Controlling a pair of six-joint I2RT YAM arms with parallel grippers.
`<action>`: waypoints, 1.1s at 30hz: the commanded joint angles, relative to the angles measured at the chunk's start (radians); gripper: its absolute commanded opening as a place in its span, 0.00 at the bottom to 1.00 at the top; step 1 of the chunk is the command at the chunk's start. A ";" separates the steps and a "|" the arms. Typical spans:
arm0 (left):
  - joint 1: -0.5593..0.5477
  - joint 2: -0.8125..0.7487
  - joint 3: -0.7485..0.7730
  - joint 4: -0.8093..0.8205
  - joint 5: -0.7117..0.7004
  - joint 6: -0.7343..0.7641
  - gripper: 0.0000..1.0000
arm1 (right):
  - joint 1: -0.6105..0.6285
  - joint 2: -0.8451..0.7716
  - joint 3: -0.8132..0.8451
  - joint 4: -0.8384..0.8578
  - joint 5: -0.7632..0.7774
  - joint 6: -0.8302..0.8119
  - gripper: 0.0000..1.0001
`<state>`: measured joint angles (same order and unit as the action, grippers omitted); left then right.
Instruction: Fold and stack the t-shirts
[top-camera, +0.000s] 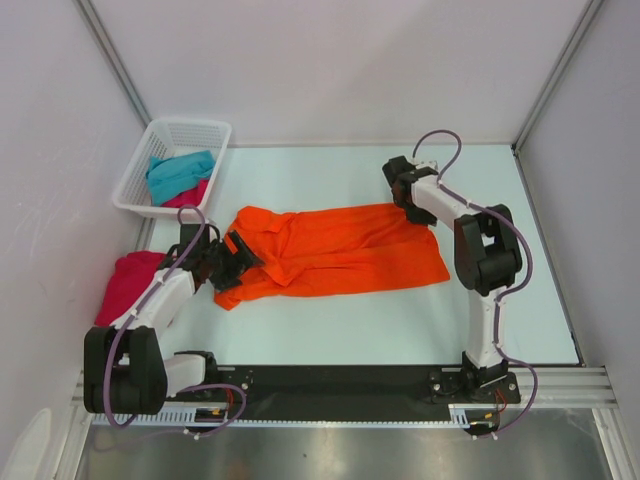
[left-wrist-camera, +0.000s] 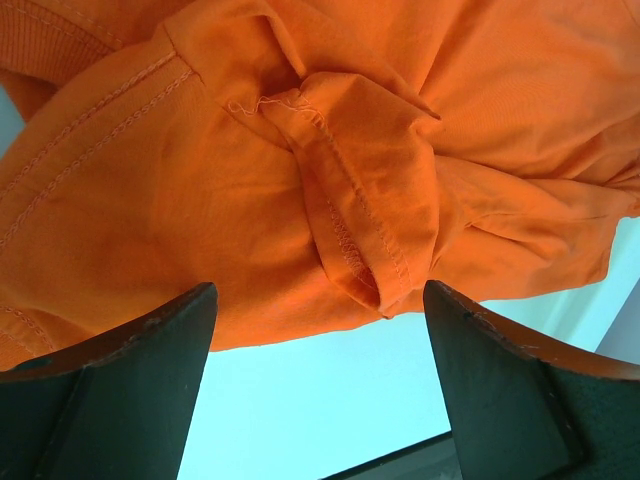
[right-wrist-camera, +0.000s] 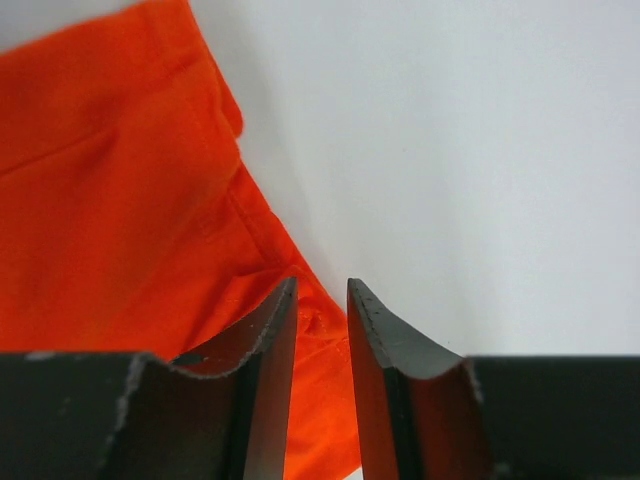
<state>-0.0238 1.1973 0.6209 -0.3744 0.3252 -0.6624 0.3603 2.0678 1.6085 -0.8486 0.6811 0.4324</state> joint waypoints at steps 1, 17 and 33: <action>-0.004 -0.015 0.002 0.029 -0.002 0.009 0.89 | 0.046 -0.080 0.074 -0.012 0.064 -0.006 0.33; -0.257 0.094 0.056 0.210 0.000 -0.049 0.88 | 0.198 -0.167 -0.028 -0.069 0.009 0.081 0.35; -0.300 0.162 0.063 0.255 -0.026 -0.086 0.00 | 0.204 -0.229 -0.140 -0.066 0.015 0.097 0.34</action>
<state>-0.3069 1.3483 0.6544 -0.1551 0.3168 -0.7349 0.5594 1.8870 1.4780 -0.9146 0.6762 0.5011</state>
